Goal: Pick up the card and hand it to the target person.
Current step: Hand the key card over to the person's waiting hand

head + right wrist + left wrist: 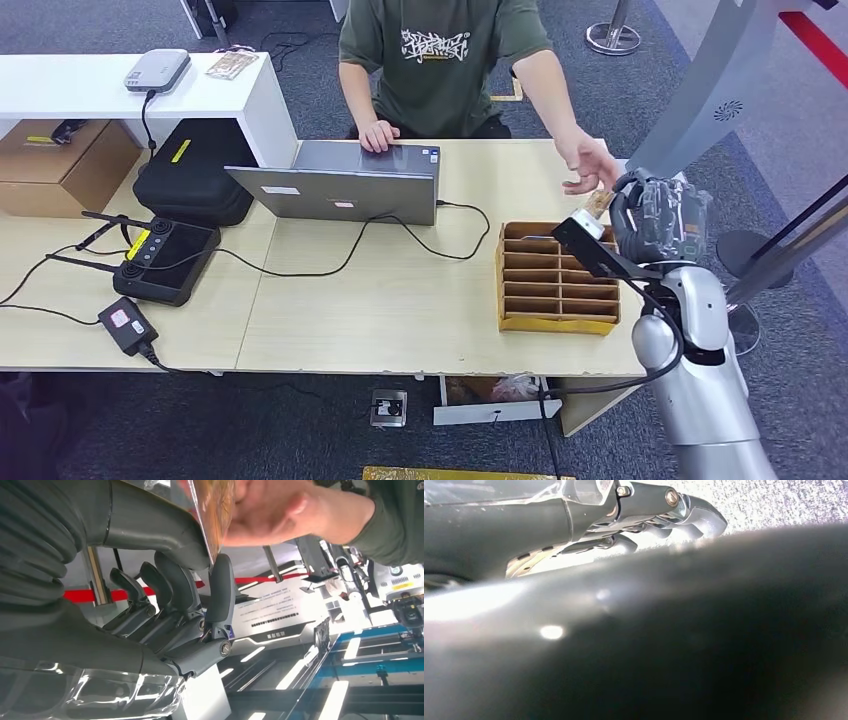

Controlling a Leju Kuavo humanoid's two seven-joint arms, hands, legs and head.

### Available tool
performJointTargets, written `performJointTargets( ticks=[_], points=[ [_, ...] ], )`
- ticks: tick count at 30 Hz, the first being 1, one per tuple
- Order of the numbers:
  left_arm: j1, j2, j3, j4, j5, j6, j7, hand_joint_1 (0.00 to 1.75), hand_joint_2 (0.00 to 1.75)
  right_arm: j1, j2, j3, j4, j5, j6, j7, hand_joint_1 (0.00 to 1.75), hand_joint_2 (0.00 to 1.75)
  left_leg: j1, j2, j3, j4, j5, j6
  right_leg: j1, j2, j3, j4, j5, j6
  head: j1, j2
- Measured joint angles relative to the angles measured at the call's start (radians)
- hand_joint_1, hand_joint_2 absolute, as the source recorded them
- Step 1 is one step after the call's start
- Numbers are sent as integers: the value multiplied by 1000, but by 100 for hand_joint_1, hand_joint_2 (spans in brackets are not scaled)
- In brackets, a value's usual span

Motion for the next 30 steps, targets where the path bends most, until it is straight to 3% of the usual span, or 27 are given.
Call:
performJointTargets(
  ticks=[9,10,13,14,21,30],
  points=[
    [0,0,0,0,0,0,-1,0,0,-58,23,44,52,-7,-4,-4,161,175,0,0,0,0,0,0,0,0,0,0,0,0,0,0],
    [0,0,0,0,0,0,-1,0,0,-61,25,48,55,-9,-4,-4,134,175,0,0,0,0,0,0,0,0,0,0,0,0,0,0],
    [0,0,0,0,0,0,-1,0,0,-68,32,53,65,-14,-3,-4,15,175,0,0,0,0,0,0,0,0,0,0,0,0,0,0],
    [0,0,0,0,0,0,-1,0,0,-68,33,55,68,-15,-3,-3,0,175,0,0,0,0,0,0,0,0,0,0,0,0,0,0],
    [0,0,0,0,-2,0,0,0,0,-58,38,69,68,-26,-11,5,0,175,0,0,0,0,0,0,0,0,0,0,0,0,0,0],
    [2,0,0,0,-9,0,-1,0,0,34,38,69,-3,-31,-64,-3,0,175,0,0,0,0,0,0,0,0,0,0,0,0,0,0]
  ],
)
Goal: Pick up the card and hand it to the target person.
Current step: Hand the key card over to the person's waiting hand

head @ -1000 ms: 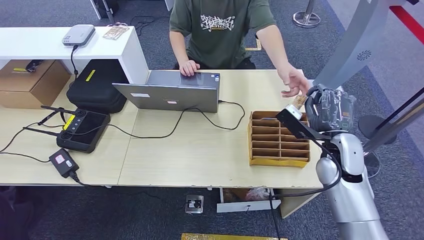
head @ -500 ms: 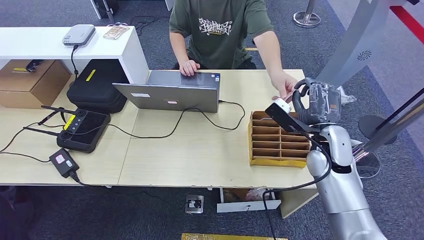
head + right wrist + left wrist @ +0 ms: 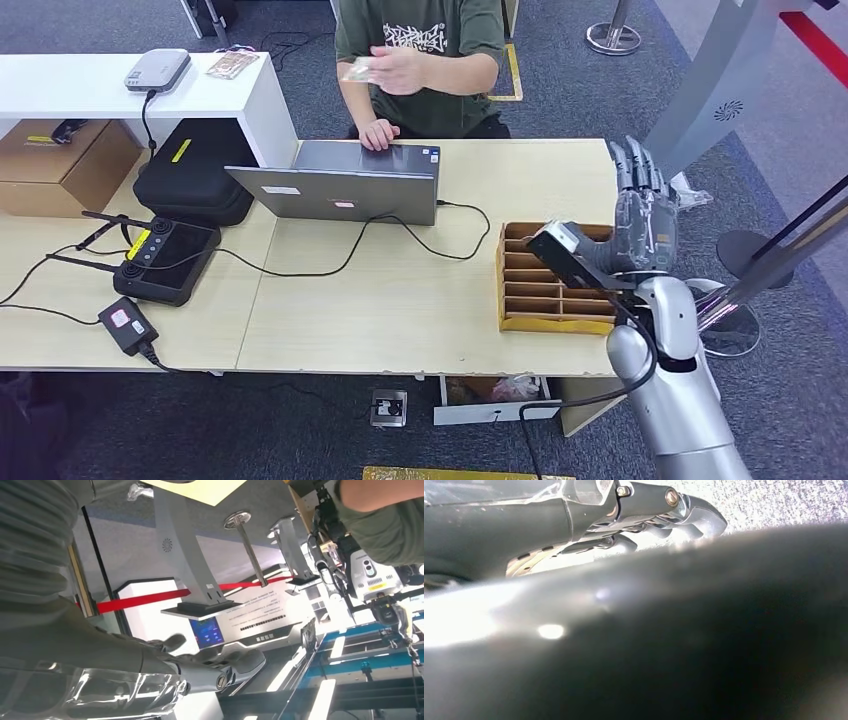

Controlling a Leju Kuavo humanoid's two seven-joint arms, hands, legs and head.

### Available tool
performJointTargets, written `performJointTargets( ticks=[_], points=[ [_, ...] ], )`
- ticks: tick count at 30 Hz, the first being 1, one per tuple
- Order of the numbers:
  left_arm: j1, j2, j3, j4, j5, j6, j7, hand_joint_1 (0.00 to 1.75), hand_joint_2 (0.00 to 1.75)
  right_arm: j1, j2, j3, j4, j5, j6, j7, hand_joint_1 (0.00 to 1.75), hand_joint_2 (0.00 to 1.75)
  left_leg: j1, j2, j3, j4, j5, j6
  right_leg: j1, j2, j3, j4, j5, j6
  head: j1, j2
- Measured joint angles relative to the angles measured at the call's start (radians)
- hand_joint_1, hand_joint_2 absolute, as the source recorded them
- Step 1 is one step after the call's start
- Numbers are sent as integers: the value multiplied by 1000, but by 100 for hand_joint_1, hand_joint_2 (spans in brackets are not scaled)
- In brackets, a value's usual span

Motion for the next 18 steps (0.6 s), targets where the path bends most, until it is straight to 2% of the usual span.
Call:
performJointTargets(
  ticks=[3,7,11,15,18],
  points=[
    [0,0,0,0,3,0,0,0,0,30,8,4,-18,-112,29,-56,0,175,0,0,0,0,0,0,0,0,0,0,0,0,0,0],
    [1,0,2,0,12,0,7,0,0,70,38,12,-23,-397,140,-177,0,175,0,0,0,0,0,0,0,0,0,0,0,0,0,0],
    [1,-1,3,0,14,0,9,0,0,120,72,15,-22,-621,223,-262,0,175,0,0,0,0,0,0,0,0,0,0,0,0,0,0],
    [1,-1,3,0,7,0,11,0,0,165,91,15,-22,-758,263,-305,0,175,0,0,0,0,0,0,0,0,0,0,0,0,0,0],
    [1,0,3,0,0,0,13,0,0,196,93,15,-22,-804,275,-319,0,175,0,0,0,0,0,0,0,0,0,0,0,0,0,0]
  ],
)
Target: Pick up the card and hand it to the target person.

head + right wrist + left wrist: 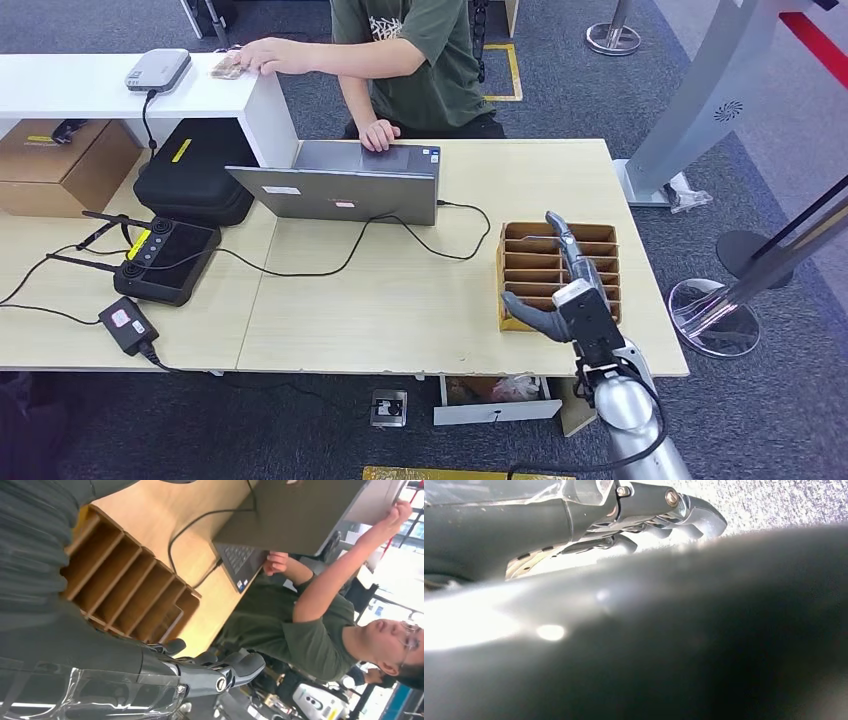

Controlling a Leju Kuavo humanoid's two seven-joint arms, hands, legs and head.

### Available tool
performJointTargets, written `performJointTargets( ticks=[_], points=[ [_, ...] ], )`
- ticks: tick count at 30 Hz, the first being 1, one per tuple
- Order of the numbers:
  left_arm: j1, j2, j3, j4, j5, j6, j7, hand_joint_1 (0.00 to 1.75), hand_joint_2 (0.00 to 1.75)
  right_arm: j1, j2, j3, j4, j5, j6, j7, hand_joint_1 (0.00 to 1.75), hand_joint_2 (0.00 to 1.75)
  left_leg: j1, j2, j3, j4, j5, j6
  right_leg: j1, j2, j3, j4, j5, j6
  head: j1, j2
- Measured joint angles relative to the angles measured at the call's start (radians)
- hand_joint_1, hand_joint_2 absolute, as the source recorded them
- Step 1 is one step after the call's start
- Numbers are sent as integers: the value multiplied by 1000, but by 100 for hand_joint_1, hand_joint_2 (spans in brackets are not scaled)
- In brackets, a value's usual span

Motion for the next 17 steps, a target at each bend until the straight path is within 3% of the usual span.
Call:
performJointTargets(
  ticks=[17],
  points=[
    [0,2,0,0,-3,0,5,0,0,36,9,0,13,-7,5,-10,0,175,0,0,0,0,0,0,0,0,0,0,0,0,0,0]
  ],
)
